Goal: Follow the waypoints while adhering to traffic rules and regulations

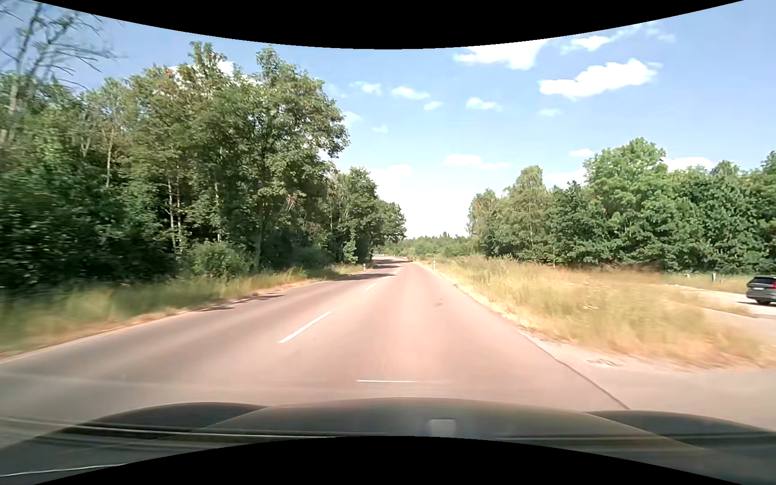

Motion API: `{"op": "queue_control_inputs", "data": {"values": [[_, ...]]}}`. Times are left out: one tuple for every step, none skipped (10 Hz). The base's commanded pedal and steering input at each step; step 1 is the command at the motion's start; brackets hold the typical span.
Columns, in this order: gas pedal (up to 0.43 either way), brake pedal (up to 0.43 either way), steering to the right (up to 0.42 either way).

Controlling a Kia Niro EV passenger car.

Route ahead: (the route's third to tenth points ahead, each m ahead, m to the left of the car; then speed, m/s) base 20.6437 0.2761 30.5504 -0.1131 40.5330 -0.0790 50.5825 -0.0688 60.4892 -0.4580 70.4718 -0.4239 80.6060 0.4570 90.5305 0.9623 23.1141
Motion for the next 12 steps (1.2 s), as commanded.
{"op": "queue_control_inputs", "data": {"values": [[0.118,0.006,0.007],[0.118,0.006,0.006],[0.157,0.006,0.005],[0.189,0.006,0.005],[0.197,0.006,0.004],[0.197,0.006,0.003],[0.197,0.006,0.001],[0.197,0.006,0.001],[0.197,0.006,0.0],[0.197,0.006,-0.002],[0.157,0.006,-0.002],[0.138,0.006,-0.002]]}}
